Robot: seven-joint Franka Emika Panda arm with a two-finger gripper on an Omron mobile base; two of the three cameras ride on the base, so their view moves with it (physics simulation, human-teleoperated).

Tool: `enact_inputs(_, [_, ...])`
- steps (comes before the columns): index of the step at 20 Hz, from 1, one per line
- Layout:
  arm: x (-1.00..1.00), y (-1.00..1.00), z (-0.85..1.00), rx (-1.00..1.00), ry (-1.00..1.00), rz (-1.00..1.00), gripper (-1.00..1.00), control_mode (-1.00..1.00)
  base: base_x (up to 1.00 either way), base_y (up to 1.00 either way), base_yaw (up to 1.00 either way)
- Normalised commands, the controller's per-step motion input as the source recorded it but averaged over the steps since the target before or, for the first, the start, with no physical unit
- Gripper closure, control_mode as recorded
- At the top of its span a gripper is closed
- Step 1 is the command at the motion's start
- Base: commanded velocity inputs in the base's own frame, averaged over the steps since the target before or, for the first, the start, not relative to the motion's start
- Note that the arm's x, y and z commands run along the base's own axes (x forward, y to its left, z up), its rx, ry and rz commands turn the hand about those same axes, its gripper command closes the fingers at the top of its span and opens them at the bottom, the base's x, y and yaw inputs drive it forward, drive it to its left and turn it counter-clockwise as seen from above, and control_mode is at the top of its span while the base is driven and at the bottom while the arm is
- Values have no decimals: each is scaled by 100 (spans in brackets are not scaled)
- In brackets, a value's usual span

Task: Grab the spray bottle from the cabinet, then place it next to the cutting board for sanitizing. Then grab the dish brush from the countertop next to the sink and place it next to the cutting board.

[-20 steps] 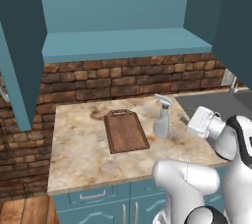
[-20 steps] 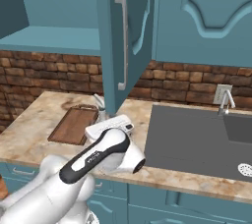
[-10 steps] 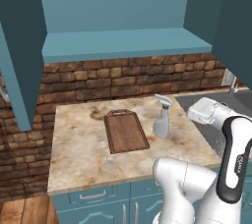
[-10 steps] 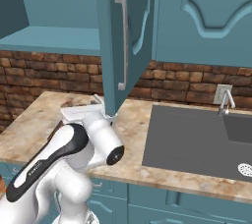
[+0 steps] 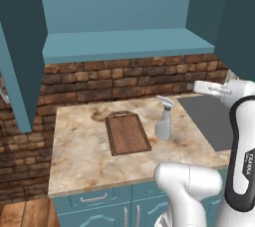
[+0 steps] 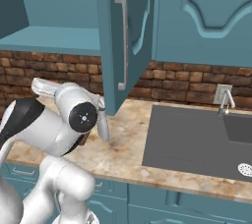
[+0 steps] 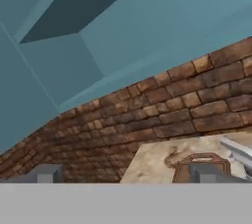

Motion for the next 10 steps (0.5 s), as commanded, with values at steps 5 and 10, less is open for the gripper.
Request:
enact_inputs(5, [-50, 0, 49, -24, 50, 0, -100, -100, 0, 0, 0])
enact_inputs(10, [-51, 0, 25, -34, 39, 0, -100, -100, 0, 0, 0])
